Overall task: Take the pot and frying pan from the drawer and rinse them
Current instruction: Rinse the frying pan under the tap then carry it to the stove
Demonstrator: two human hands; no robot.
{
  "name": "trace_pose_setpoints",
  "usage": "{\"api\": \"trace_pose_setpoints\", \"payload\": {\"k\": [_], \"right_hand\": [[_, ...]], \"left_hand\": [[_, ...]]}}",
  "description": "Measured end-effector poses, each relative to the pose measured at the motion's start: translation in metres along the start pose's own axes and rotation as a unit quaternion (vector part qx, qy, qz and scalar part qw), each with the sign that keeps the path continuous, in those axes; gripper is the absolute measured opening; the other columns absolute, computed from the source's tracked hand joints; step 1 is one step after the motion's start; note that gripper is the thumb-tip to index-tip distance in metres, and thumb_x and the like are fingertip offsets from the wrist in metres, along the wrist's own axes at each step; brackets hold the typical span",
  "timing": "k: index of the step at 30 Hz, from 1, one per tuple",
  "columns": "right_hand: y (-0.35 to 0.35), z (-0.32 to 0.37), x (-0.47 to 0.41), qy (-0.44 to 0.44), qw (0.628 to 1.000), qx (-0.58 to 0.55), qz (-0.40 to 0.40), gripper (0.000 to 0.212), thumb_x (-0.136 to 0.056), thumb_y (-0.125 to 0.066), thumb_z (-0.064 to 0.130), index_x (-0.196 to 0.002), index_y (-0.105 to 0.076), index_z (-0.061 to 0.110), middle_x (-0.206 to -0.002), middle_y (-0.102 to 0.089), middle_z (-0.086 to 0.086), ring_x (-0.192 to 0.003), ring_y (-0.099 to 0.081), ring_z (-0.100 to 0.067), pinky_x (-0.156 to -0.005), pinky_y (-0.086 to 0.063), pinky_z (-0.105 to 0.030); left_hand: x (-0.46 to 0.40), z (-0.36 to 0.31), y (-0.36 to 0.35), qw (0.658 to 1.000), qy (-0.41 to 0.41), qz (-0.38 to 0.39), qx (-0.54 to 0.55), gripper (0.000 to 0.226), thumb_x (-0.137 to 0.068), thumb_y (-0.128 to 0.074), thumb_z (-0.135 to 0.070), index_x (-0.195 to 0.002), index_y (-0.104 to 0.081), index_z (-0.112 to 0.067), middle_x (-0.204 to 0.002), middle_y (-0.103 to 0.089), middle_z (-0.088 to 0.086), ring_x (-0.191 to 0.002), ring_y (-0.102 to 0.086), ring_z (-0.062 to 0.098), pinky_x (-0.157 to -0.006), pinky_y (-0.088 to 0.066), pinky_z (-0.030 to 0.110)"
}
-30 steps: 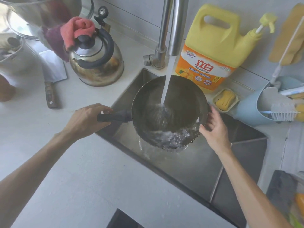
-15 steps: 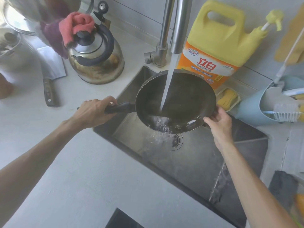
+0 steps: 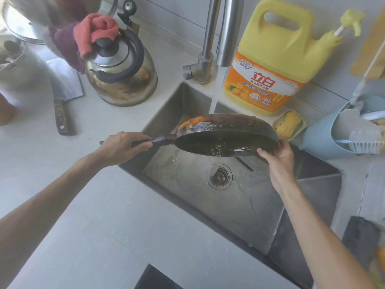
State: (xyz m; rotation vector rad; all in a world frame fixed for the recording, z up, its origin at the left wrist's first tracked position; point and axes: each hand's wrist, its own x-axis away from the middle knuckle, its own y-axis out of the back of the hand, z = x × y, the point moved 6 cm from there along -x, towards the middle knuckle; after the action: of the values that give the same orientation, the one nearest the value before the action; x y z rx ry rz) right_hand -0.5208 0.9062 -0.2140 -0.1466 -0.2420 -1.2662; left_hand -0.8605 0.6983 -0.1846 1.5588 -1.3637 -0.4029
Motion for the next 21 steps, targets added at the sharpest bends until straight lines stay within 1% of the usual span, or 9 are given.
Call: {"api": "trace_pose_setpoints", "payload": {"k": [2, 4, 7, 8, 10, 14, 17, 19, 21], "right_hand": [[-0.001, 0.001, 0.000, 0.010, 0.999, 0.051, 0.012, 0.046, -0.081, -0.061, -0.012, -0.099, -0.055, 0.031, -0.107, -0.065, 0.006, -0.104, -0.062, -0.014, -0.101, -0.045, -0.034], [-0.002, -0.001, -0.003, 0.002, 0.988, 0.147, 0.042, 0.046, -0.084, -0.061, -0.002, -0.098, -0.054, 0.041, -0.108, -0.065, 0.007, -0.107, -0.063, -0.020, -0.101, -0.046, -0.042], [-0.012, -0.016, -0.005, -0.110, 0.968, 0.193, 0.114, 0.032, -0.088, -0.061, 0.013, -0.115, -0.051, 0.028, -0.115, -0.065, -0.007, -0.096, -0.068, -0.024, -0.092, -0.053, -0.044], [-0.013, -0.020, -0.005, -0.125, 0.962, 0.211, 0.121, 0.035, -0.087, -0.064, 0.019, -0.120, -0.052, 0.021, -0.117, -0.065, -0.010, -0.097, -0.067, -0.024, -0.091, -0.054, -0.045], [-0.013, -0.017, -0.005, -0.100, 0.956, 0.255, 0.108, 0.034, -0.085, -0.066, 0.025, -0.118, -0.059, 0.021, -0.118, -0.066, -0.003, -0.107, -0.062, -0.021, -0.095, -0.051, -0.046], [-0.018, -0.019, 0.000, -0.100, 0.983, 0.043, 0.146, 0.039, -0.091, -0.056, 0.003, -0.126, -0.058, 0.020, -0.124, -0.064, -0.002, -0.119, -0.057, -0.021, -0.097, -0.046, -0.038], [-0.023, -0.011, 0.002, -0.124, 0.977, -0.107, 0.138, 0.041, -0.092, -0.041, 0.000, -0.118, -0.059, 0.027, -0.108, -0.067, -0.004, -0.094, -0.060, -0.020, -0.077, -0.043, -0.031], [-0.025, -0.003, 0.005, -0.116, 0.974, -0.128, 0.146, 0.031, -0.092, -0.041, 0.003, -0.109, -0.057, 0.024, -0.092, -0.066, -0.001, -0.082, -0.057, -0.016, -0.070, -0.040, -0.029], [-0.024, 0.003, 0.010, -0.087, 0.974, -0.106, 0.181, 0.016, -0.094, -0.047, 0.009, -0.102, -0.056, 0.020, -0.088, -0.067, 0.001, -0.080, -0.059, -0.013, -0.070, -0.045, -0.025]], "left_hand": [[0.001, -0.001, 0.004, 0.999, 0.000, -0.031, -0.030, 0.030, -0.094, -0.044, -0.046, -0.114, -0.062, -0.032, -0.087, -0.056, -0.015, -0.081, -0.050, 0.014, -0.071, -0.030, 0.032], [0.004, -0.006, 0.010, 0.994, -0.046, -0.071, -0.063, 0.038, -0.093, -0.042, -0.052, -0.114, -0.063, -0.028, -0.086, -0.056, -0.014, -0.078, -0.052, 0.016, -0.066, -0.031, 0.031], [0.009, -0.012, 0.018, 0.977, -0.133, -0.131, -0.104, 0.051, -0.089, -0.031, -0.061, -0.107, -0.064, -0.027, -0.086, -0.063, -0.009, -0.072, -0.058, 0.022, -0.057, -0.032, 0.028], [0.011, -0.013, 0.020, 0.971, -0.149, -0.149, -0.111, 0.050, -0.090, -0.030, -0.060, -0.106, -0.064, -0.026, -0.087, -0.065, -0.008, -0.073, -0.060, 0.022, -0.056, -0.033, 0.028], [0.014, -0.014, 0.025, 0.960, -0.175, -0.180, -0.122, 0.045, -0.093, -0.034, -0.053, -0.106, -0.065, -0.023, -0.090, -0.067, -0.005, -0.074, -0.061, 0.024, -0.058, -0.038, 0.029], [0.017, -0.003, 0.035, 0.951, -0.193, -0.210, -0.122, 0.037, -0.092, -0.047, -0.043, -0.113, -0.065, -0.018, -0.096, -0.068, -0.001, -0.078, -0.060, 0.026, -0.065, -0.044, 0.036], [0.016, 0.004, 0.038, 0.951, -0.187, -0.213, -0.119, 0.038, -0.090, -0.051, -0.042, -0.117, -0.064, -0.019, -0.099, -0.067, 0.000, -0.082, -0.058, 0.026, -0.071, -0.044, 0.037], [0.015, 0.006, 0.037, 0.953, -0.185, -0.208, -0.123, 0.039, -0.089, -0.051, -0.042, -0.117, -0.064, -0.019, -0.099, -0.067, 0.001, -0.083, -0.058, 0.027, -0.072, -0.045, 0.039], [0.013, 0.009, 0.035, 0.955, -0.180, -0.202, -0.123, 0.040, -0.089, -0.050, -0.042, -0.118, -0.063, -0.018, -0.099, -0.068, 0.002, -0.084, -0.059, 0.028, -0.071, -0.044, 0.038]]}}
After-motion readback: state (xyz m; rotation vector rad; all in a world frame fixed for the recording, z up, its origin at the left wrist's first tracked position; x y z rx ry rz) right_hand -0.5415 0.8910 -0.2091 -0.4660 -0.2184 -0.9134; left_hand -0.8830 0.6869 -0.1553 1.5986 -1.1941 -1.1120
